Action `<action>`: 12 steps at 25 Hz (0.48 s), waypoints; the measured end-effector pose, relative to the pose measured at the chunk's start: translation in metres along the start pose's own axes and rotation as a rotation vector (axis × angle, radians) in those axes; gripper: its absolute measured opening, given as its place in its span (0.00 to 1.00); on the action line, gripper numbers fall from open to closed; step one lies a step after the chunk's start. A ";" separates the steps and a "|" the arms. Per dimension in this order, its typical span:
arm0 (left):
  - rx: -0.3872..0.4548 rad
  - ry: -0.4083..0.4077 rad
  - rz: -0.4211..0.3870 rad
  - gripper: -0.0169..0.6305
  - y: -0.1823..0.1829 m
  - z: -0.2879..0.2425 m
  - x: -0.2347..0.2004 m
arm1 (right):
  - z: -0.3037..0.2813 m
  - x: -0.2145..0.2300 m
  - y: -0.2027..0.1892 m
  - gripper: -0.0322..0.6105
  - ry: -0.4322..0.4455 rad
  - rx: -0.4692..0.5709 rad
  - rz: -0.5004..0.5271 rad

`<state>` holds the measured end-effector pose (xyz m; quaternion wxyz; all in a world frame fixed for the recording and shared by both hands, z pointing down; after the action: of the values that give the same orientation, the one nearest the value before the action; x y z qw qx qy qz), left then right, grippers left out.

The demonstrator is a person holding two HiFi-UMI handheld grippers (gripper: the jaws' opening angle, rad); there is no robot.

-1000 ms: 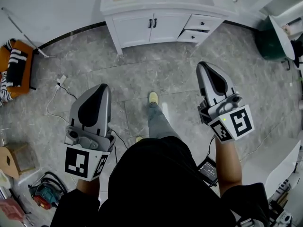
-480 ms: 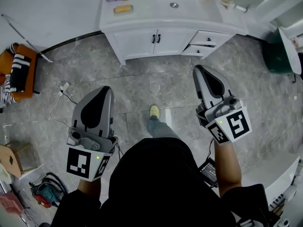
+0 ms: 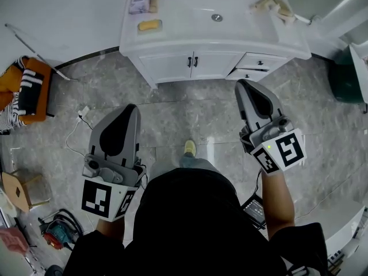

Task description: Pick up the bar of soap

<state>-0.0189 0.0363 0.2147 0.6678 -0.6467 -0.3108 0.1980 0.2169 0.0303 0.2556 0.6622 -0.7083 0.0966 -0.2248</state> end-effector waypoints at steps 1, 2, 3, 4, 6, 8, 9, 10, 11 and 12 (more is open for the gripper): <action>-0.001 -0.001 -0.003 0.04 0.001 -0.005 0.001 | -0.002 0.004 -0.001 0.06 0.002 0.001 -0.004; -0.002 -0.003 -0.006 0.04 0.001 -0.009 0.002 | -0.003 0.008 -0.002 0.06 0.002 0.002 -0.008; -0.005 -0.005 -0.008 0.04 0.001 -0.012 0.003 | -0.004 0.012 -0.003 0.06 0.001 0.006 -0.013; -0.008 -0.007 -0.011 0.04 0.002 -0.015 0.005 | -0.003 0.014 -0.004 0.06 0.000 0.009 -0.019; -0.012 -0.011 -0.020 0.04 0.003 -0.018 0.009 | -0.001 0.018 -0.005 0.06 -0.001 0.017 -0.034; -0.011 -0.015 -0.031 0.04 0.006 -0.020 0.012 | 0.001 0.021 -0.006 0.06 -0.002 0.024 -0.045; -0.009 -0.017 -0.035 0.04 0.006 -0.021 0.013 | 0.001 0.022 -0.006 0.06 -0.003 0.027 -0.049; -0.008 -0.018 -0.038 0.04 0.007 -0.022 0.013 | 0.001 0.023 -0.007 0.06 -0.003 0.030 -0.053; -0.010 -0.020 -0.040 0.04 0.006 -0.022 0.013 | 0.001 0.022 -0.007 0.06 -0.003 0.032 -0.055; -0.011 -0.023 -0.041 0.04 0.006 -0.022 0.012 | 0.001 0.021 -0.007 0.06 -0.003 0.034 -0.057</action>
<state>0.0060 0.0286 0.2111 0.6647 -0.6414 -0.3327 0.1899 0.2349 0.0224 0.2668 0.6677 -0.6996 0.0718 -0.2442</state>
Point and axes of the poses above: the fingertips, and each gripper's own axes: z backward along the fingers, x to its right, y out of its top, the point moved 3 cm from there along z, backward along the fingers, and after that the axes turned 8 degrees about -z, right-handed, at the moved point
